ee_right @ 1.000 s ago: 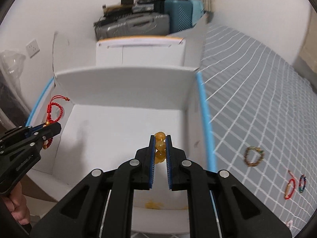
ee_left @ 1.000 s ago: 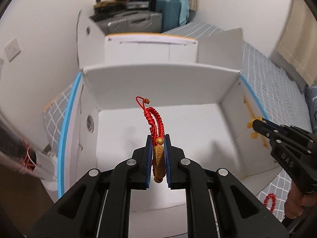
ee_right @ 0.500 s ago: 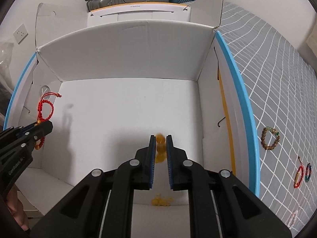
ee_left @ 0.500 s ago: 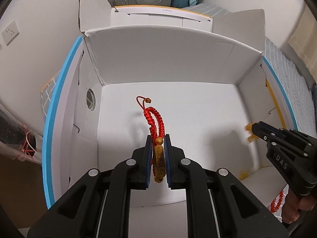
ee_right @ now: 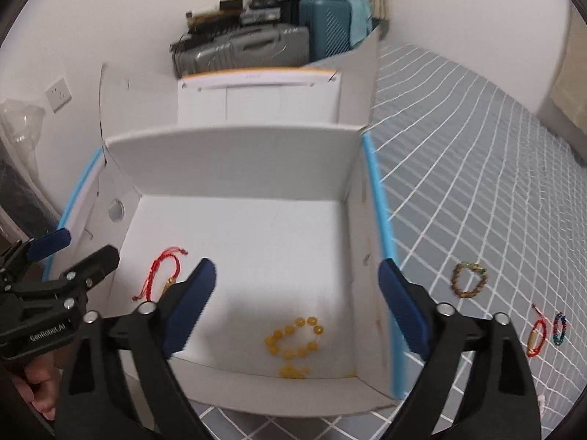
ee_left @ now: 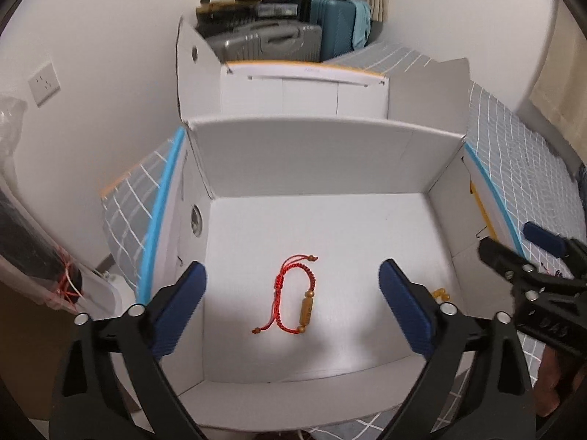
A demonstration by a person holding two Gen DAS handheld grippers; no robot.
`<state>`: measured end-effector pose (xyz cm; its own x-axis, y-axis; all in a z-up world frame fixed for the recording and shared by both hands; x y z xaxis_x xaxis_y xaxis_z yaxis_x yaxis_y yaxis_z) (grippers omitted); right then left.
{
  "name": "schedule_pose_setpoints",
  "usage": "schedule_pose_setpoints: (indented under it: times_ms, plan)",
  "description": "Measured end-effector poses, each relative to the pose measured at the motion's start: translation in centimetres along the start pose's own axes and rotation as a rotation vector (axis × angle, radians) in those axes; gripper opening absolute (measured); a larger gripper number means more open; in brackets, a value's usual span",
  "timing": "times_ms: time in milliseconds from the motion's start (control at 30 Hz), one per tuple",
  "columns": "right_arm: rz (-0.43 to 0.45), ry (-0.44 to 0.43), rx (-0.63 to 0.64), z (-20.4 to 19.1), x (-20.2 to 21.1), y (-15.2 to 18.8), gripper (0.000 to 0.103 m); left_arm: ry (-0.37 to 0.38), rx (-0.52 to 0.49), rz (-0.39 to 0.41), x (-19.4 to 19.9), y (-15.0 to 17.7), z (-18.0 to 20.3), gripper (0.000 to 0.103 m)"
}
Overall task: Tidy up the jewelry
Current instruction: 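Move both tools away from the box back over the bed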
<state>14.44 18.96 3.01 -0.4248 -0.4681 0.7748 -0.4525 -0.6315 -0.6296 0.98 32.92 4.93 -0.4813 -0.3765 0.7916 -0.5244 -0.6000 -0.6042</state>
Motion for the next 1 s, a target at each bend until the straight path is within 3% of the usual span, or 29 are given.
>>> schedule_pose_setpoints:
  times_ms: [200, 400, 733, 1000]
  plan:
    - [0.053, 0.050, -0.027, 2.5, 2.5, 0.2, 0.095, 0.055, -0.020, 0.041, 2.1, 0.0, 1.4, 0.097]
    - [0.080, 0.120, -0.085, 7.5, 5.3, 2.3, 0.095, 0.128, -0.079, 0.067, 3.1, 0.6, 5.2, 0.097]
    - [0.064, 0.275, -0.245, 18.1, 9.4, 9.1, 0.095, 0.265, -0.229, 0.067, 3.9, 3.3, 14.7, 0.097]
    - [0.024, 0.392, -0.393, 25.3, 11.6, 16.2, 0.095, 0.415, -0.372, 0.022, 4.2, 8.6, 22.3, 0.097]
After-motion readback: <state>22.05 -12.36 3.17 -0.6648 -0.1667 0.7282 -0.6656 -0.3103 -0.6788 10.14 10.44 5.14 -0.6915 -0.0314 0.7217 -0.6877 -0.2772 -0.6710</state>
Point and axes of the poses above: each gripper's, at about its wrist camera, not at the fingertips, and x roughly against the way its jaws point, z to its right, y to its underside, the point moved 3 cm from there along -x, roughly the way its jaws point, and after that the axes turned 6 degrees about x, right-handed, at the moved point
